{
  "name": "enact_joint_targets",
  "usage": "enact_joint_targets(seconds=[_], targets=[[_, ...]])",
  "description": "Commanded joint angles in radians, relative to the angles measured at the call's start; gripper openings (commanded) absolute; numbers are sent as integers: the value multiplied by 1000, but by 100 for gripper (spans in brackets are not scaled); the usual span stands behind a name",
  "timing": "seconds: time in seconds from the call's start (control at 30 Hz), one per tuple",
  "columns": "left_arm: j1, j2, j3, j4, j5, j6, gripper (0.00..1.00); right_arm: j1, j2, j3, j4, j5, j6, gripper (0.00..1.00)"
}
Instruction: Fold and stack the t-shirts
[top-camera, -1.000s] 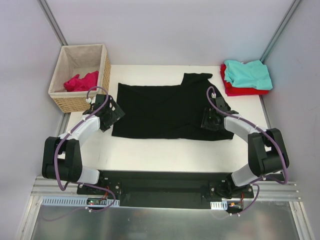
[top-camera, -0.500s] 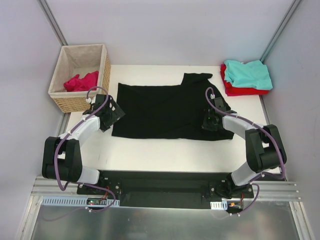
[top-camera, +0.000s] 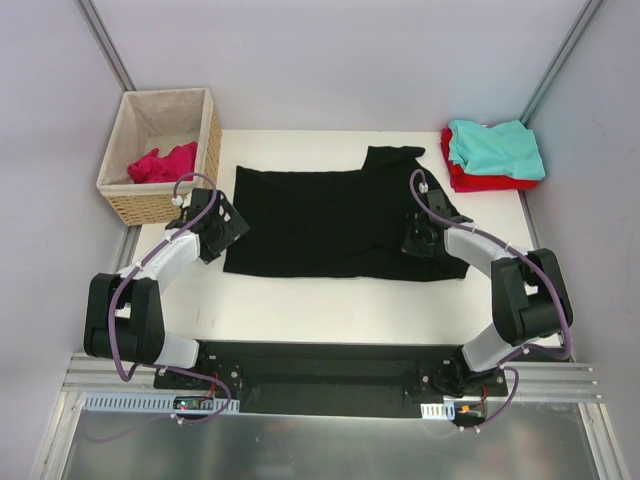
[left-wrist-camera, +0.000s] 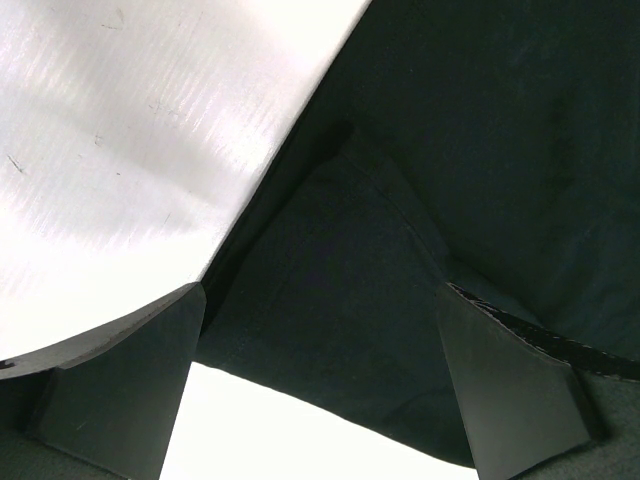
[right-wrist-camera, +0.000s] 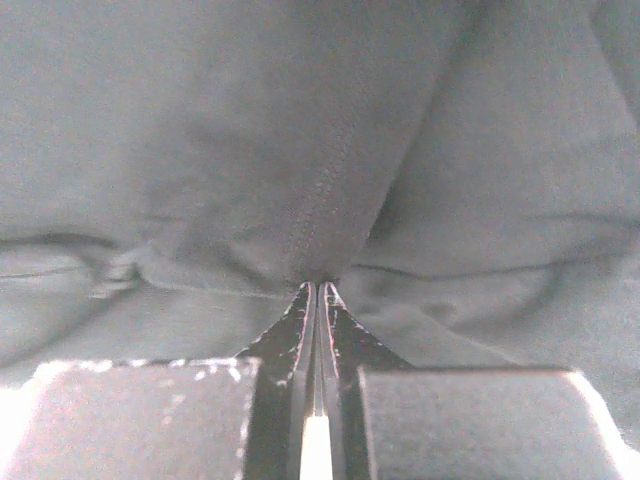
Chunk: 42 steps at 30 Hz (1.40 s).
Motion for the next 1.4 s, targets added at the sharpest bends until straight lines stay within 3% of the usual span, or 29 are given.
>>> enact_joint_targets(seconds=[0.0,0.57,1.2,1.23,1.27,1.33,1.37], targets=[[-13,-3,9,4,-19,15,99,16,-22,138,-27,-14,-21,1],[-13,-10,7,4,-32,23,99,36,211,463,-51,-65,-34,1],[-13,-3,7,4,-36,28,99,38,424,638,-27,-86,-16,1],[-13,0,6,4,-36,28,99,36,431,648,-30,-85,-16,5],[-13,2,4,4,-36,28,99,38,437,649,-33,-85,-16,35],[-13,5,4,4,-38,28,99,38,443,648,-36,-69,-16,64],[-13,5,4,4,-38,28,99,41,439,648,-39,-65,-24,93]])
